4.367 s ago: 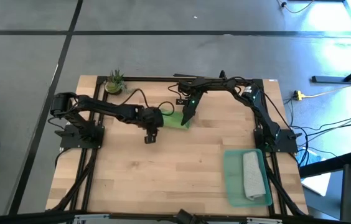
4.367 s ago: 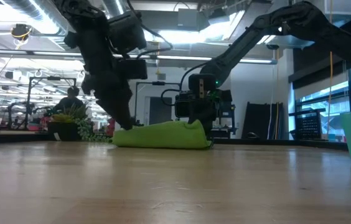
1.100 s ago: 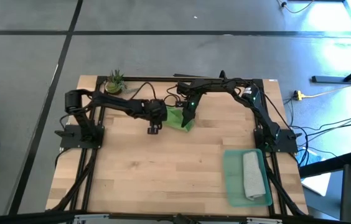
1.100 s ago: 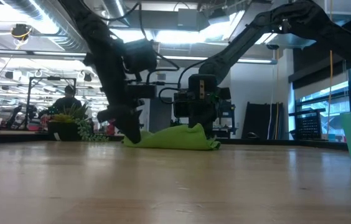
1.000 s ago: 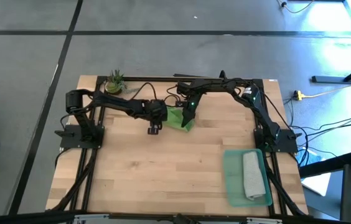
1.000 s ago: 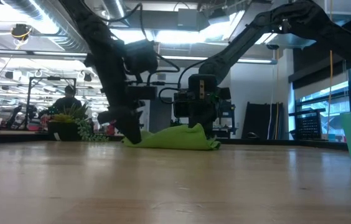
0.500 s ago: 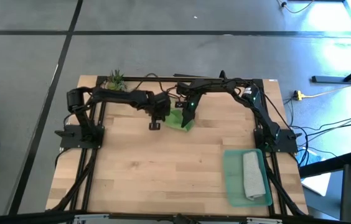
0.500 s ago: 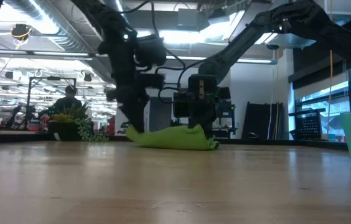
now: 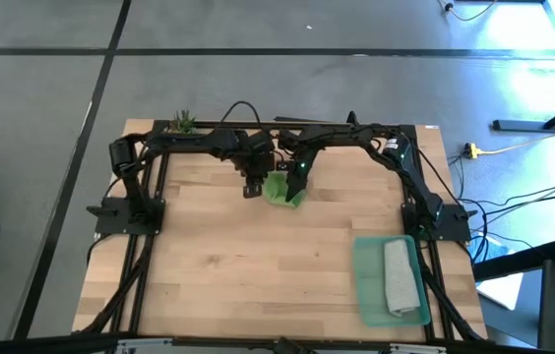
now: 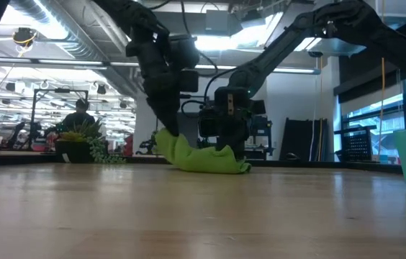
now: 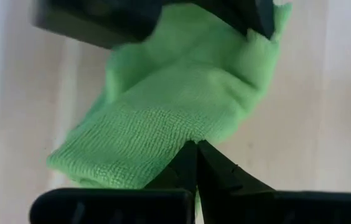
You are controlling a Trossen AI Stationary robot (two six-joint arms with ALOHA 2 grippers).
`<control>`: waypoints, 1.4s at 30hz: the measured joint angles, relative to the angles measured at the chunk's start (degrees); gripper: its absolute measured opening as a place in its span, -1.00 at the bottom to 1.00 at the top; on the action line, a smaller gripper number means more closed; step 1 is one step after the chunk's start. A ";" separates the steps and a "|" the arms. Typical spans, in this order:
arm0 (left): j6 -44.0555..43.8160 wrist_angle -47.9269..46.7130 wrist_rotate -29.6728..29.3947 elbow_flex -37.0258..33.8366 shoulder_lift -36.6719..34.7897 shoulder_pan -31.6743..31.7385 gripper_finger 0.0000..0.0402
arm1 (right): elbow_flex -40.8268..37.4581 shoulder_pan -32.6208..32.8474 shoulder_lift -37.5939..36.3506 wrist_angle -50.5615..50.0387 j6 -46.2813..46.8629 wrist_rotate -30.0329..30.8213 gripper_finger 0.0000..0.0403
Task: Roll microfiber towels into tight, uniform cylinder then place into a basket
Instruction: Roll the green microfiber towel
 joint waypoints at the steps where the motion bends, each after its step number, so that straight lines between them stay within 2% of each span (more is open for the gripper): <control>1: -1.02 -0.73 0.55 0.07 0.34 -0.21 -1.00 | 0.00 0.03 -0.03 0.15 0.31 0.89 -0.96; 11: -3.43 -12.70 0.75 -0.54 0.18 -4.04 -1.00 | 0.02 0.13 -0.07 0.58 2.49 2.08 -0.96; 17: -4.63 -12.75 0.87 -1.61 0.21 -7.46 -1.00 | -0.11 -0.04 0.37 -0.07 2.05 -10.41 -0.96; 22: -4.45 -10.95 0.83 -3.42 0.21 -9.26 -1.00 | 0.02 -0.76 0.46 1.08 7.58 -15.42 -0.96; 27: -4.35 -10.24 0.41 -4.03 0.21 -9.91 -1.00 | 0.07 -1.74 0.46 4.12 15.09 -13.88 -0.96; 42: -1.25 -9.69 0.37 -4.03 0.21 -11.62 -1.00 | 0.30 -2.14 -0.07 16.90 38.51 1.67 -0.96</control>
